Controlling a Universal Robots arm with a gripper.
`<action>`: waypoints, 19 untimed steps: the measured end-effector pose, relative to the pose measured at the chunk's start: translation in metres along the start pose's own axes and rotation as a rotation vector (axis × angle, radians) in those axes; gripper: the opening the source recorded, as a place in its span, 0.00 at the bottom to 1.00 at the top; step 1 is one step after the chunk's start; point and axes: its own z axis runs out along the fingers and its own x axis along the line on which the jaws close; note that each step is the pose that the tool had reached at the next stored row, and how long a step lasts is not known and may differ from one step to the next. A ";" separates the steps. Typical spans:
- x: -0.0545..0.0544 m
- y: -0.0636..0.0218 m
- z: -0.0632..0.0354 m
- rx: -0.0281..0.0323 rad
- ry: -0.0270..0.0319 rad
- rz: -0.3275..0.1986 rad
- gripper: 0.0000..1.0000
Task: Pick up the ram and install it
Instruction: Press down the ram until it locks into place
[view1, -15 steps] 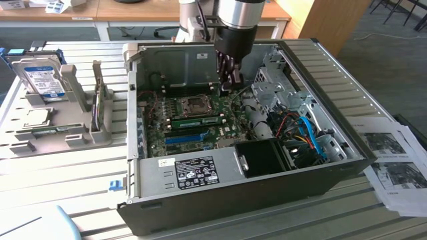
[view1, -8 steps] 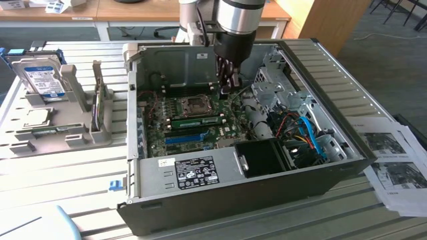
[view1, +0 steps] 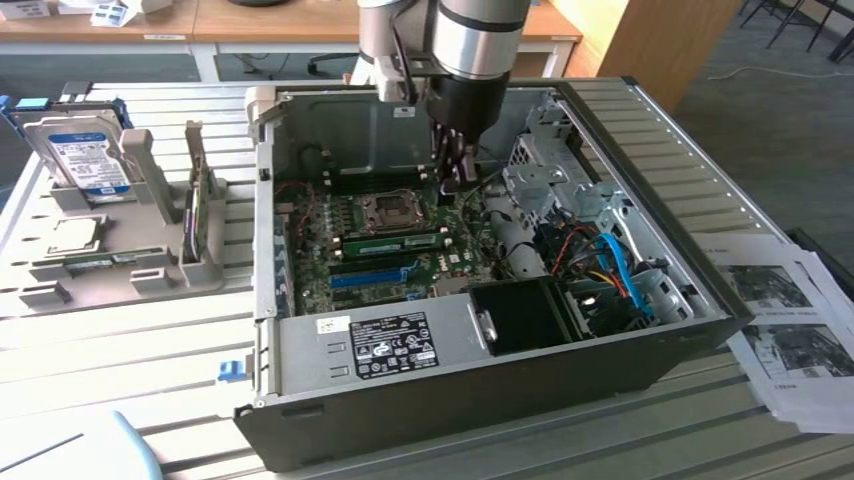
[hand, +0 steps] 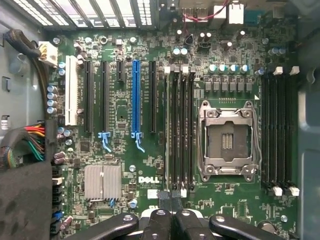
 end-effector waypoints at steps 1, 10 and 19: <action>0.000 0.0000 0.0013 0.0000 0.0000 0.000 0.09; 0.000 -0.0001 0.0131 0.0000 0.0000 0.000 0.09; 0.000 -0.0003 0.0231 0.0000 0.0000 0.000 0.09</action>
